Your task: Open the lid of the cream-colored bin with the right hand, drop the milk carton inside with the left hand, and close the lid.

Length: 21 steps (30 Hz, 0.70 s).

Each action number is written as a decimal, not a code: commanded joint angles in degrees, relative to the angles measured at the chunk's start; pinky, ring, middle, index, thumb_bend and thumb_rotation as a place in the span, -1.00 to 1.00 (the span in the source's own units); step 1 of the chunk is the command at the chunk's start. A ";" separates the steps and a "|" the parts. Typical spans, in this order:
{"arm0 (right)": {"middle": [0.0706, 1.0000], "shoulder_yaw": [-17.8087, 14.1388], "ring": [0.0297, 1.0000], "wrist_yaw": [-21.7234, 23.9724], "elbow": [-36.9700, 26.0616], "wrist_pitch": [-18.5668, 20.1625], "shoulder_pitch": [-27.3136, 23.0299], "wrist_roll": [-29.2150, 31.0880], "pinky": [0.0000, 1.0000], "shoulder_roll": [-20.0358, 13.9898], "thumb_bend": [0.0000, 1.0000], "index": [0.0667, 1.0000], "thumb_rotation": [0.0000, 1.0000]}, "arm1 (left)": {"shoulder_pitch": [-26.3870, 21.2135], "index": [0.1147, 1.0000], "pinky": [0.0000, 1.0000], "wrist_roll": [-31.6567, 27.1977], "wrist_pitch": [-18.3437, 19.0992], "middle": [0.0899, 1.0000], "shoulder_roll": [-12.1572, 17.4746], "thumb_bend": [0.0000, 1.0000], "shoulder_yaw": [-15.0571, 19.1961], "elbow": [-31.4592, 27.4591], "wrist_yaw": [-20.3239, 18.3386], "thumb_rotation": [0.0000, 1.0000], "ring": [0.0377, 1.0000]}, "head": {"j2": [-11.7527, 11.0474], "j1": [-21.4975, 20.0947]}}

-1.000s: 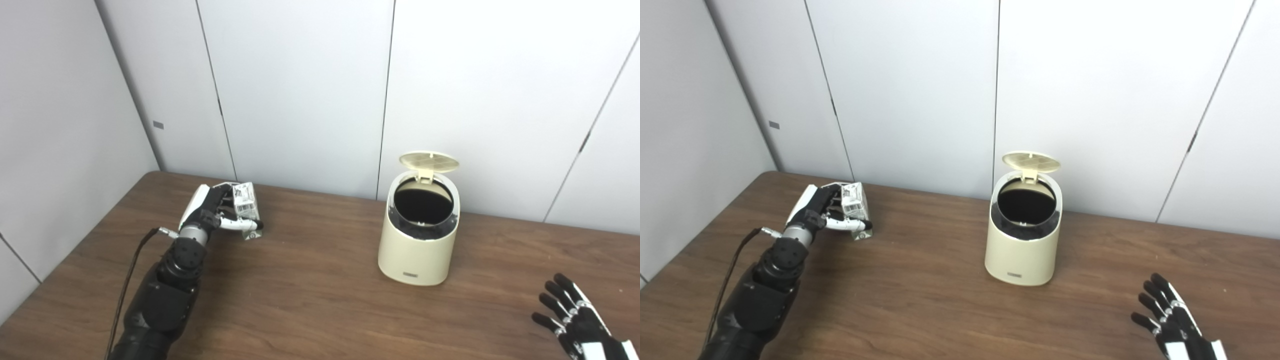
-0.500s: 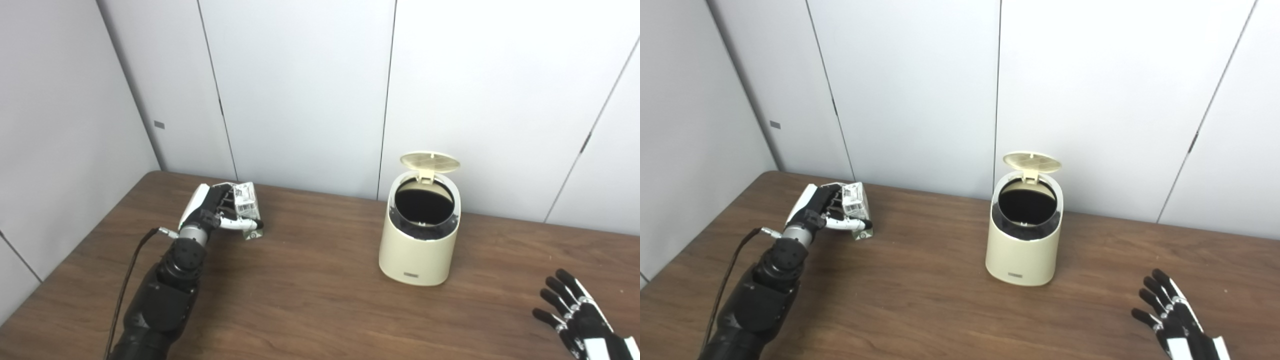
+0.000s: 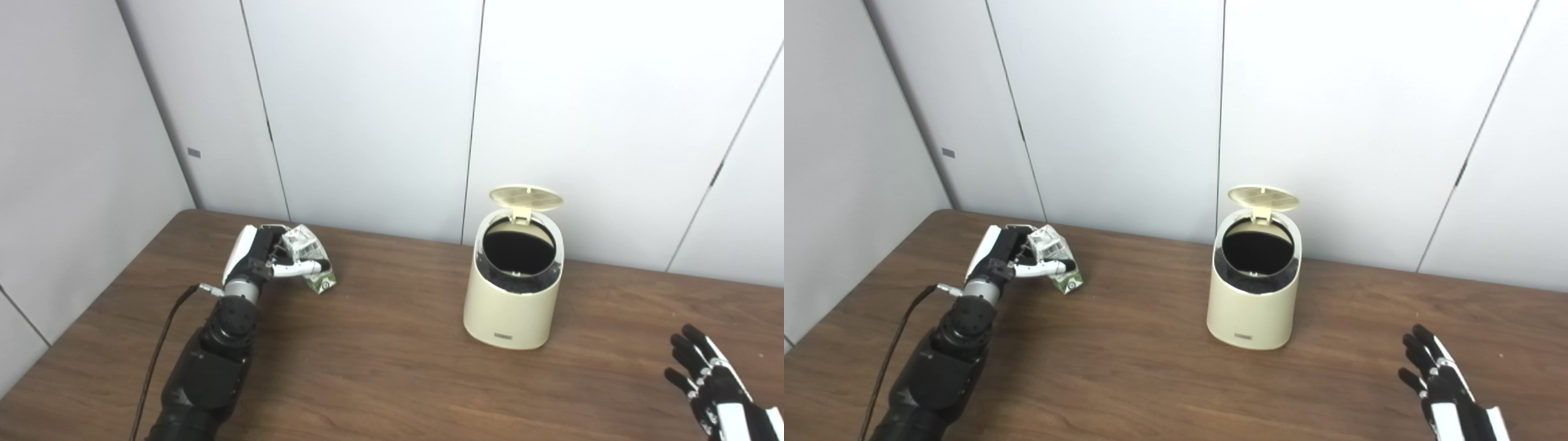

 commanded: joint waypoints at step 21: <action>0.92 0.19 0.94 -2.69 1.54 -1.39 -2.19 -4.21 0.88 1.11 0.02 0.90 0.98 | 3.88 -0.21 0.04 0.95 3.09 -0.10 -7.67 0.00 -0.76 -30.91 0.64 -1.00 -0.04 | 1.61 -12.35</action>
